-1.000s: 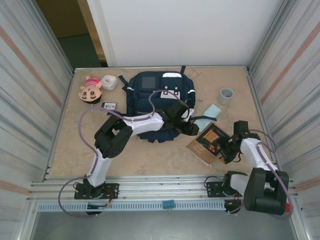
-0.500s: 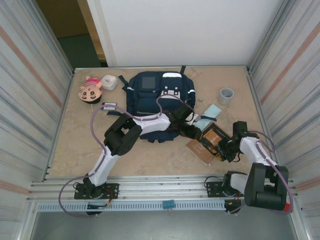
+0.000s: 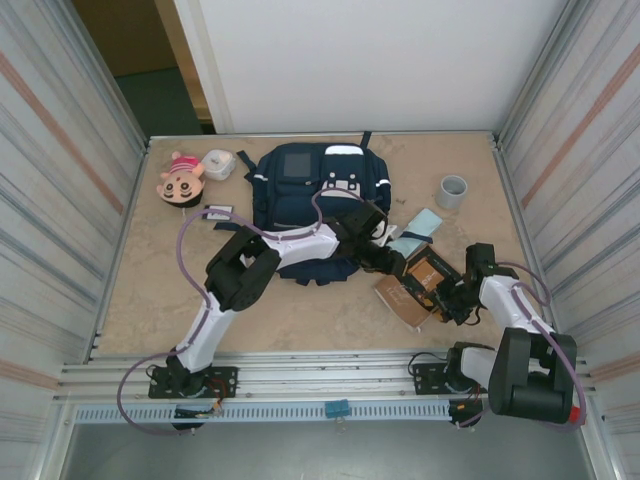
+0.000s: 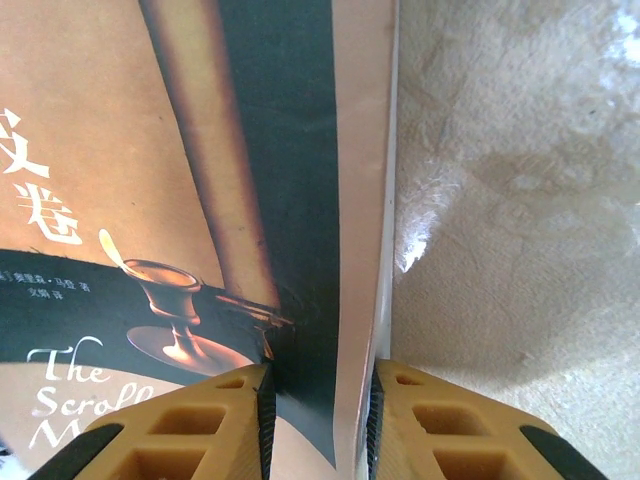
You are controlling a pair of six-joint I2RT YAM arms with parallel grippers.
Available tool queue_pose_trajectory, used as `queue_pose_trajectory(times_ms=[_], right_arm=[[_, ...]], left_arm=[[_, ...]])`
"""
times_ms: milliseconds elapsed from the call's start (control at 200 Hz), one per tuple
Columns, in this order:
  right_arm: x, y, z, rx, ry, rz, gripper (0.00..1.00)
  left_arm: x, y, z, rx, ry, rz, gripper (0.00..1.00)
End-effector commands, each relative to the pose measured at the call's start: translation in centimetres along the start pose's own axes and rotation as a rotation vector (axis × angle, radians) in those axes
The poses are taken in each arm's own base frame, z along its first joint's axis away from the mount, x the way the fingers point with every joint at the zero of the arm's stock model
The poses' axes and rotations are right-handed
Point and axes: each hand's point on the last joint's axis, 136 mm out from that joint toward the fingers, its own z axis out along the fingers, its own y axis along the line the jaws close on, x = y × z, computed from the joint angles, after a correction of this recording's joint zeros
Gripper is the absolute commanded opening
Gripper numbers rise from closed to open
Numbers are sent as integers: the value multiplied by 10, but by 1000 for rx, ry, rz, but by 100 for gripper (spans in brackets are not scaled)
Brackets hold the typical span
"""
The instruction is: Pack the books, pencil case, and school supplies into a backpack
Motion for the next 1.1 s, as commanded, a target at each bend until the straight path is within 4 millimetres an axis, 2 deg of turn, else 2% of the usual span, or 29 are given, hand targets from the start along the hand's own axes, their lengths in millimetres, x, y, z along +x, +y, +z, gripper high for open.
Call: queue_pose_trajectory(times_ms=[0, 90, 306, 501, 591, 717, 892, 947, 1002, 1092], right_arm=[[5, 2, 5, -21, 17, 6, 30], [6, 2, 6, -23, 22, 7, 30], [8, 6, 6, -57, 20, 8, 30], [8, 10, 9, -80, 23, 7, 30], [7, 7, 10, -54, 14, 5, 29], [7, 2, 14, -21, 11, 8, 28], [5, 5, 17, -30, 1, 7, 27], [5, 6, 17, -32, 0, 6, 27], [5, 8, 16, -37, -3, 2, 27], [4, 9, 13, -37, -12, -6, 27]], left_arm=[[25, -92, -12, 289, 94, 93, 52], [28, -94, -13, 315, 88, 93, 52], [35, -58, 6, 201, 99, 57, 53], [34, -53, 19, 245, 98, 23, 53], [35, -46, 19, 204, 94, 34, 53], [40, -15, 16, 46, 85, 30, 54], [34, -4, 14, 54, 63, -3, 52], [34, -4, 17, 63, 69, -7, 50], [33, -8, 17, 76, 74, -8, 43], [27, -15, 11, 77, 52, 17, 20]])
